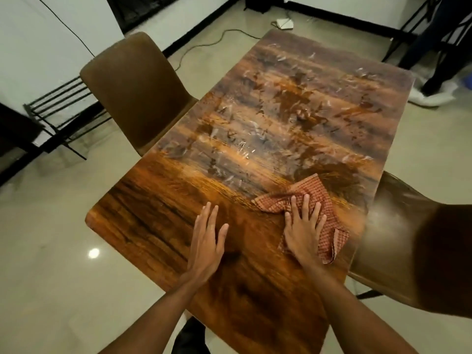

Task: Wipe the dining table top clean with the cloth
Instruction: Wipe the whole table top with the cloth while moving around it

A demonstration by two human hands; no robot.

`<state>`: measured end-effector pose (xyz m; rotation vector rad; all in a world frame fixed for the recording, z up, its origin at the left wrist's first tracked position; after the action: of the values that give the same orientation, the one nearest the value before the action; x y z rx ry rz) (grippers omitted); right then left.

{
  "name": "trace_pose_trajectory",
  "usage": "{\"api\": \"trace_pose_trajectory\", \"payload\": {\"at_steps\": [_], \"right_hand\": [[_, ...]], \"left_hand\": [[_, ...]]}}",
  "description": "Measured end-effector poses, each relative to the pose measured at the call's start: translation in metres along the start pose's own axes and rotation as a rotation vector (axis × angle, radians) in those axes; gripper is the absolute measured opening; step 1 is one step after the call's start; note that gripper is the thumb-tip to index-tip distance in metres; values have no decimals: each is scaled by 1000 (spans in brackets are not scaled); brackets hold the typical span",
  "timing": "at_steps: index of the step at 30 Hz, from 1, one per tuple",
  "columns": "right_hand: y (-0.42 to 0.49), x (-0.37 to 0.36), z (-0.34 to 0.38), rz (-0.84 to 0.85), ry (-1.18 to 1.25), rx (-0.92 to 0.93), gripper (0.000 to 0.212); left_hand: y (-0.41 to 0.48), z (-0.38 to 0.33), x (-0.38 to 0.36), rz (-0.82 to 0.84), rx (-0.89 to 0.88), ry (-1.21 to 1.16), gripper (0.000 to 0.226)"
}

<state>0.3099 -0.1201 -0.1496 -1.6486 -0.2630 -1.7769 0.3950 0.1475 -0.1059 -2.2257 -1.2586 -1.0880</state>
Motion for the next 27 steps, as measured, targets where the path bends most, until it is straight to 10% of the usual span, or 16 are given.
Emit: {"api": "trace_pose_trajectory", "payload": {"at_steps": [6,13,18,23,27], "right_hand": [[-43,-52,197,70,-81,337,58],[20,-37,248,69,25,-38,60],[-21,-82,388,103,-89,432,61],[39,-73,430,79,-44,271,58],[-35,-106,481,70,-144,565,64]], "left_hand": [[49,93,67,-1,12,-39,63],[97,188,149,-62,21,-54,65],[114,234,177,-78,76,-48,76],[122,260,190,-92,95,-45,69],[122,260,198,-105,88,-53,66]]}}
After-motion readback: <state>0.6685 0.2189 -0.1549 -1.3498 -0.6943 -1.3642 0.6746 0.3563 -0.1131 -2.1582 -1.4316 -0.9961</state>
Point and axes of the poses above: each hand's wrist, its own y-axis towards the middle knuckle, its own x-axis out of the back of the hand, z = x × y, the point moved 6 cm from there along y, towards the middle knuckle, and after that the axes turned 12 degrees about -x, right-handed, at the moved point
